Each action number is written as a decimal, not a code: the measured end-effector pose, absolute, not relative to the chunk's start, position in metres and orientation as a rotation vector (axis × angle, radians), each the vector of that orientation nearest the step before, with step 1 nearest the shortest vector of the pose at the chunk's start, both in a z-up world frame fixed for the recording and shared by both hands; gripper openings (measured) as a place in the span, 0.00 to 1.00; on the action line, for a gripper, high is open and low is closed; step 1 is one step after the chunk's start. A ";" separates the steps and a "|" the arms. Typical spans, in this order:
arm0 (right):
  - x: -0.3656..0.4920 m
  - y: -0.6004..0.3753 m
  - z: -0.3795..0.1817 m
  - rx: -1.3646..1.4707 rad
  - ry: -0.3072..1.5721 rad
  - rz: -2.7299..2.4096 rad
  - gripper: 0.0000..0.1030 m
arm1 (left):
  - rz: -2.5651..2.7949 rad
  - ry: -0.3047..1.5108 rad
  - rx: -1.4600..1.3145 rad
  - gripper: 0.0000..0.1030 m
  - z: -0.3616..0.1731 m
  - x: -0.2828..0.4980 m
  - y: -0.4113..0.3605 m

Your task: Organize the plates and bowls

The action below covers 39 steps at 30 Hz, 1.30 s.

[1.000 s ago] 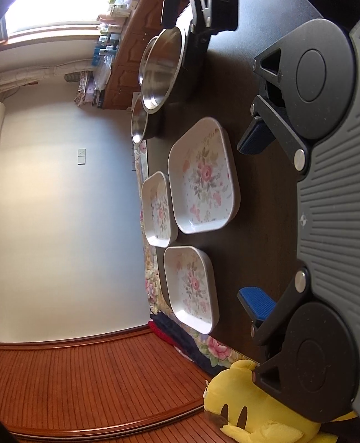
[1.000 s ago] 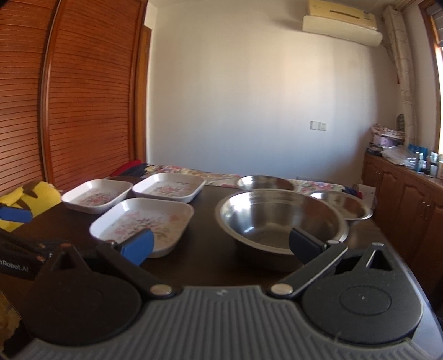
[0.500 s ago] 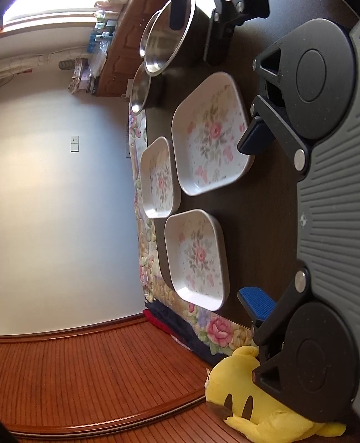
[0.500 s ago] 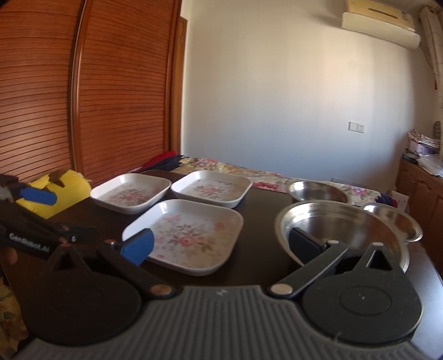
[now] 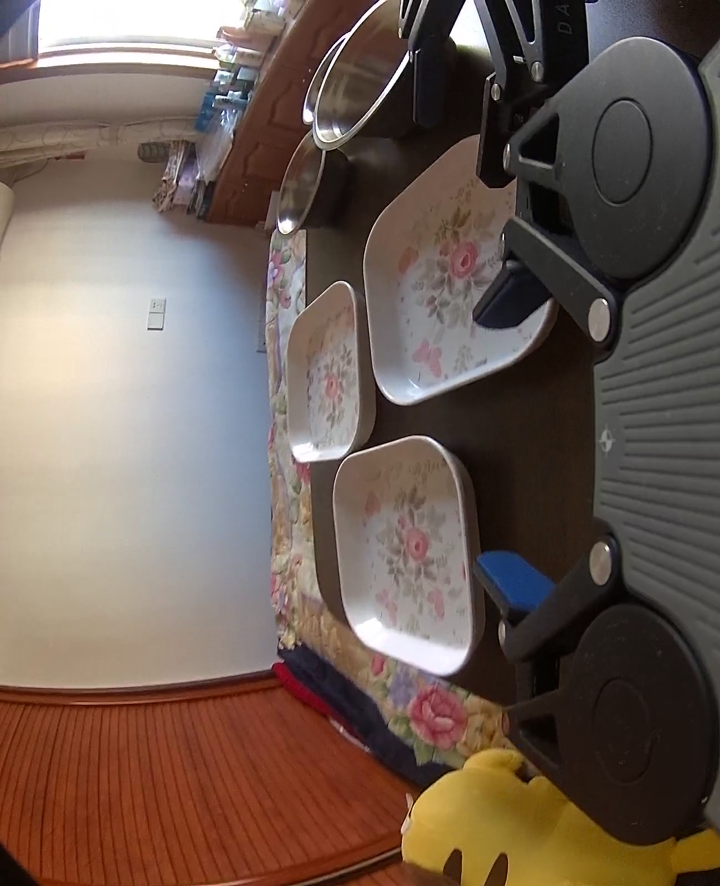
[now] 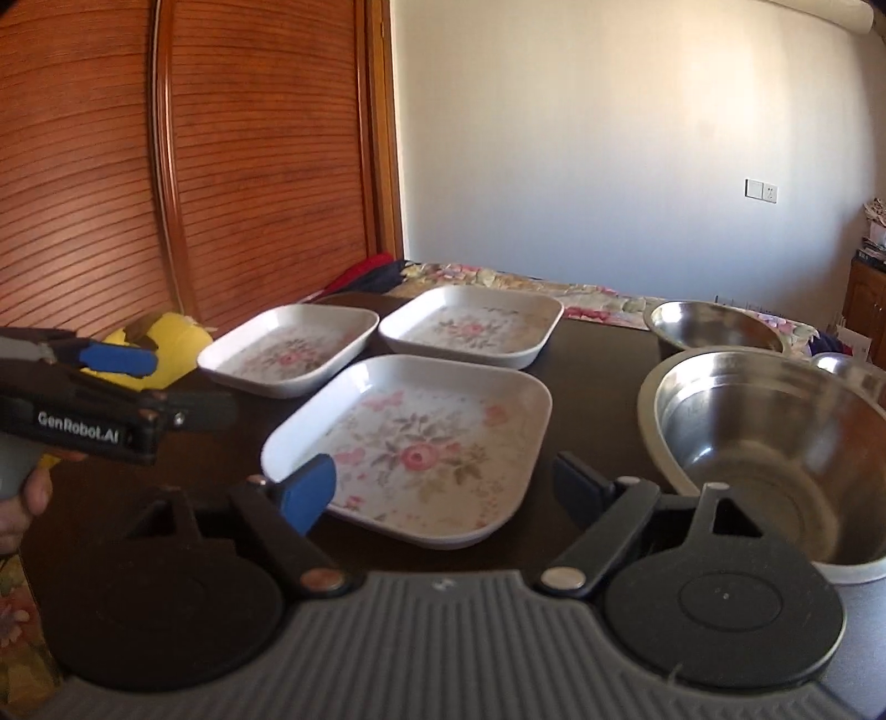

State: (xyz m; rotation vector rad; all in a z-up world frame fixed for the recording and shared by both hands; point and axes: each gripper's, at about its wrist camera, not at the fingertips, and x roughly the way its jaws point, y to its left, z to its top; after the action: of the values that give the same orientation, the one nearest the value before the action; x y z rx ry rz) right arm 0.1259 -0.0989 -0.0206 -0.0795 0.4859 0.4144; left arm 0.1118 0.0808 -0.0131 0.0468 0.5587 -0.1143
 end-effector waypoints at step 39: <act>0.155 -0.111 -0.038 0.017 0.608 0.348 0.35 | -0.217 0.634 -0.005 0.19 -0.036 0.149 0.059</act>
State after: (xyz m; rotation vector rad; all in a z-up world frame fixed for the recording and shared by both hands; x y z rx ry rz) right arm 0.1549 -0.1110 -0.0381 0.0169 0.6083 0.3479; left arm 0.1487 0.0593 -0.0363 -0.0050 0.6344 -0.2165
